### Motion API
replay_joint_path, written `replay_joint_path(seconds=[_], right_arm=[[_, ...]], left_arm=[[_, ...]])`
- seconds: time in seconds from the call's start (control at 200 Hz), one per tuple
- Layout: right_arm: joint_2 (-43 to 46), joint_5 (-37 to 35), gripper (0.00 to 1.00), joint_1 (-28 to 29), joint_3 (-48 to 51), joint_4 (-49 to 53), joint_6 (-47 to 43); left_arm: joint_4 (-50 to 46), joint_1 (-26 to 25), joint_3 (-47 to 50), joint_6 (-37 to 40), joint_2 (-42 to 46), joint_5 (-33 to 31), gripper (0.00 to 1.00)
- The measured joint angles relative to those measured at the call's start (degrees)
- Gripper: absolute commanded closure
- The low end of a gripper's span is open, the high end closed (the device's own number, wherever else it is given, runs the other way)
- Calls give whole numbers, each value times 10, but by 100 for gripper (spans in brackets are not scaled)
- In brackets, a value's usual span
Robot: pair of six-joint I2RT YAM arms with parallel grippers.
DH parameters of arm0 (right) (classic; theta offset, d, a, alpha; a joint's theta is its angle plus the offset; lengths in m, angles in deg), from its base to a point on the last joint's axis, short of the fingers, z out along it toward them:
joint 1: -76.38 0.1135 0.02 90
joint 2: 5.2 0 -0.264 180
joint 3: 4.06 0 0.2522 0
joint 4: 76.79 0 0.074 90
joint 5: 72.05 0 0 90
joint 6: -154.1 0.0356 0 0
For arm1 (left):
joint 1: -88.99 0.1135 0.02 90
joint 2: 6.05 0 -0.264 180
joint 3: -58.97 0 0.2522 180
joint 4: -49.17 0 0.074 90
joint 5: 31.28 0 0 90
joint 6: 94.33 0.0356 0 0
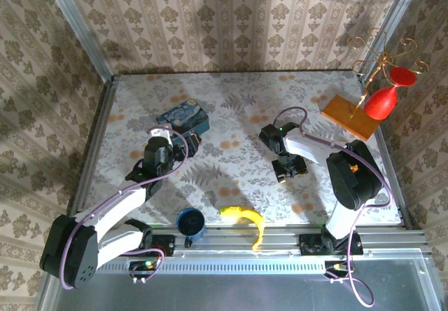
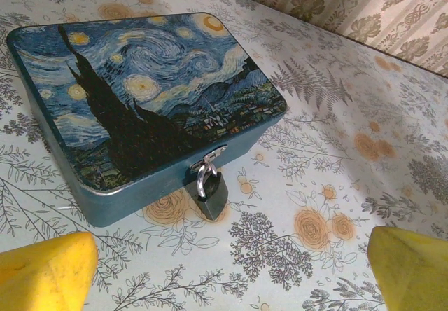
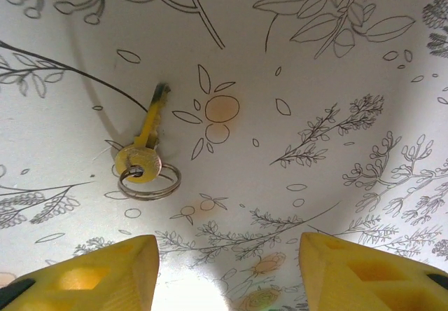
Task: Unlock the padlock with the key
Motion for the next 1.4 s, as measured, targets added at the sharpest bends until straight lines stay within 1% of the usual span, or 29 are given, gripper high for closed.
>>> replay_joint_path(seconds=[0.15, 0.25, 0.415, 0.58, 0.955, 1.246, 1.401], right_arm=[[-27, 2, 46, 0, 2, -21, -1], [-47, 5, 51, 0, 3, -45, -5], [-50, 10, 60, 3, 3, -54, -7], [-52, 13, 64, 3, 0, -54, -3], [-49, 14, 66, 4, 0, -68, 13], [-58, 14, 76, 3, -13, -82, 13], [-58, 17, 81, 3, -13, -92, 13]], left_arm=[[0, 0, 2, 0, 0, -2, 0], [-2, 2, 3, 0, 4, -2, 0], [-2, 6, 3, 0, 15, -4, 0], [-1, 8, 3, 0, 16, -6, 0], [1, 8, 3, -2, 16, 1, 0], [0, 8, 18, -7, 28, 1, 0], [0, 25, 18, -7, 28, 1, 0]])
